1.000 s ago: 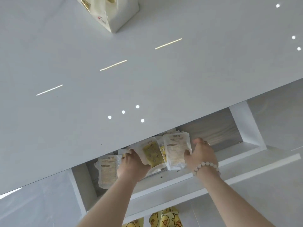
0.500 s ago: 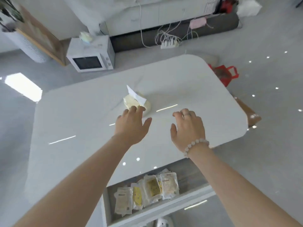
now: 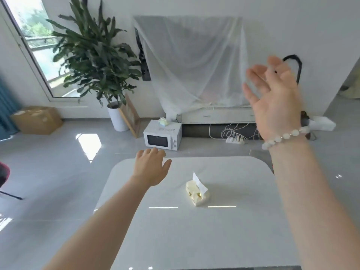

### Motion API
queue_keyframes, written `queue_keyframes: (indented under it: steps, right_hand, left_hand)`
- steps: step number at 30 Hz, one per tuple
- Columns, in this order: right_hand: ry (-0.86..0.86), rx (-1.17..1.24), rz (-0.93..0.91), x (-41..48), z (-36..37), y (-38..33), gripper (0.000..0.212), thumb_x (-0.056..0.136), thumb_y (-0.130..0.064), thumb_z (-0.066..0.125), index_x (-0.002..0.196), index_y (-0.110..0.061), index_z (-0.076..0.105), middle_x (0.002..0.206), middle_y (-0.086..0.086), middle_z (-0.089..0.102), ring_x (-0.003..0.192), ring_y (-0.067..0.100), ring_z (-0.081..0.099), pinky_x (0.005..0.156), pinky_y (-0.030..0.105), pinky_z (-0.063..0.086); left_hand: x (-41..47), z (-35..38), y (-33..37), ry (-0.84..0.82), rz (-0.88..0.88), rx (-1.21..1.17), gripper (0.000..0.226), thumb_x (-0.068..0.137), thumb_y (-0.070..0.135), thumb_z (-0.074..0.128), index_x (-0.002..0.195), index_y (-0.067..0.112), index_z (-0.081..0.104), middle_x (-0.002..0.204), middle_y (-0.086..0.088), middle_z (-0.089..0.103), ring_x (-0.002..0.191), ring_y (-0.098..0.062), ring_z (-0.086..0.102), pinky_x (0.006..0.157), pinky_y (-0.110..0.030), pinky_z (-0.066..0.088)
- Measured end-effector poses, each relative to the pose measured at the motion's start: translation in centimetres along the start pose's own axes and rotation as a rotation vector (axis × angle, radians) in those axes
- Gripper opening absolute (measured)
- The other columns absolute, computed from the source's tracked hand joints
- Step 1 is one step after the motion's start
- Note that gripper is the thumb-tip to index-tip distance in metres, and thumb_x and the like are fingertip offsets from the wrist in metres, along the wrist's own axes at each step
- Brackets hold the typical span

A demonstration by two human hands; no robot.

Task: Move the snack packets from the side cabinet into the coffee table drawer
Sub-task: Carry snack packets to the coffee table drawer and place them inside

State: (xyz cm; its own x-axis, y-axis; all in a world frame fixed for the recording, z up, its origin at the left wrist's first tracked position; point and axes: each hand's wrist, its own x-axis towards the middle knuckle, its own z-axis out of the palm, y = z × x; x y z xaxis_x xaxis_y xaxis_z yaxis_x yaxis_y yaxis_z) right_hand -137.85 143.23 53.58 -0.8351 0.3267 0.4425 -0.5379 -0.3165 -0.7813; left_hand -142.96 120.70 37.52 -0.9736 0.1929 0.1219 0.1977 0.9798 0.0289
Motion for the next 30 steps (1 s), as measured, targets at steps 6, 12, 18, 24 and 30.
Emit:
queue_keyframes:
  steps: [6, 12, 18, 24, 30]
  right_hand:
    - [-0.320, -0.870, -0.399, 0.2, 9.1, 7.3, 0.036, 0.086, -0.036, 0.042, 0.105, -0.013, 0.062, 0.096, -0.004, 0.063, 0.093, 0.006, 0.054, 0.085, 0.020, 0.039]
    - [-0.900, -1.471, -0.485, -5.3, 16.5, 15.5, 0.034, 0.091, -0.022, 0.036, 0.114, -0.014, 0.059, 0.117, 0.006, 0.059, 0.113, 0.024, 0.047, 0.089, 0.034, 0.035]
    - [-1.054, -1.434, -0.642, -12.6, 27.1, 17.0, 0.033, 0.093, -0.019, 0.034, 0.115, -0.011, 0.058, 0.118, 0.008, 0.058, 0.113, 0.025, 0.047, 0.094, 0.036, 0.032]
    - [-1.160, -1.367, -0.764, -21.8, 39.0, 18.8, 0.029, 0.095, -0.019, 0.035, 0.113, -0.011, 0.057, 0.121, 0.009, 0.057, 0.115, 0.025, 0.048, 0.096, 0.035, 0.033]
    - [-1.176, -1.244, -1.072, -32.0, 52.1, 19.6, 0.029, 0.035, -0.012, 0.085, 0.052, -0.017, 0.062, 0.053, 0.000, 0.059, 0.050, 0.018, 0.058, 0.048, 0.020, 0.043]
  left_hand:
    - [-3.5, -2.8, -6.0, 0.044, -0.150, 0.067, 0.043, 0.099, 0.041, 0.031, 0.131, 0.019, 0.048, 0.124, -0.001, 0.053, 0.119, -0.022, 0.045, 0.097, -0.033, 0.032]
    - [-8.5, -6.6, -14.2, 0.040, -0.354, 0.169, 0.040, 0.101, 0.036, 0.027, 0.130, 0.014, 0.045, 0.124, -0.005, 0.051, 0.116, -0.024, 0.047, 0.092, -0.034, 0.036]
    - [-16.0, -9.7, -23.9, 0.037, -0.577, 0.260, 0.038, 0.102, 0.032, 0.024, 0.128, 0.014, 0.045, 0.127, -0.006, 0.052, 0.118, -0.026, 0.047, 0.092, -0.036, 0.037]
    - [-26.2, -12.5, -34.2, 0.082, -0.746, 0.328, 0.037, 0.102, 0.031, 0.023, 0.120, 0.014, 0.050, 0.121, -0.005, 0.056, 0.113, -0.026, 0.051, 0.089, -0.037, 0.040]
    - [-39.3, -14.6, -44.5, 0.079, -0.987, 0.389, 0.036, 0.102, 0.029, 0.022, 0.121, 0.015, 0.049, 0.121, -0.005, 0.056, 0.114, -0.025, 0.051, 0.088, -0.036, 0.040]
